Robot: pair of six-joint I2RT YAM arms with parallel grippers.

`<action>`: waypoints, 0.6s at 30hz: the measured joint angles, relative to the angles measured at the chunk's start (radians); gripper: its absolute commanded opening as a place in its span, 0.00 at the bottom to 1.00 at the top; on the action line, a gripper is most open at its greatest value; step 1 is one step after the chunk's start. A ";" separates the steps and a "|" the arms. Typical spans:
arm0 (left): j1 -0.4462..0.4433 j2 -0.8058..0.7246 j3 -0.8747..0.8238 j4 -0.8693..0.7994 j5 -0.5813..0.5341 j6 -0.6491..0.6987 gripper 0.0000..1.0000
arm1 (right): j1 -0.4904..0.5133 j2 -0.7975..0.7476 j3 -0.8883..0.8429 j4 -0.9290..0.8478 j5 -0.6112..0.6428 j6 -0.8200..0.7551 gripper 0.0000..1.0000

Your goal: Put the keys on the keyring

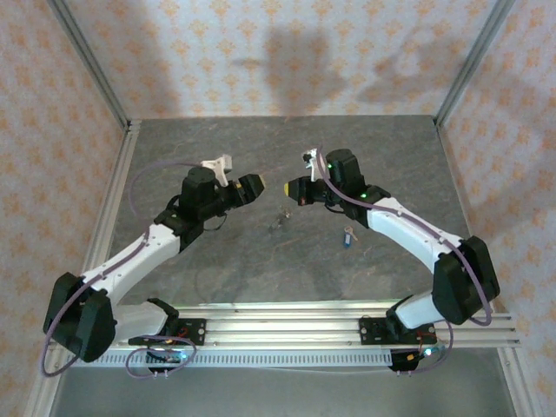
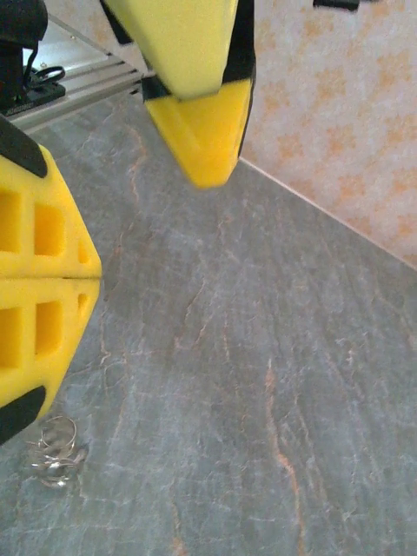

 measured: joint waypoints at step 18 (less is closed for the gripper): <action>-0.030 0.018 -0.048 0.052 -0.075 0.008 0.84 | 0.019 -0.001 -0.179 0.031 0.100 0.137 0.40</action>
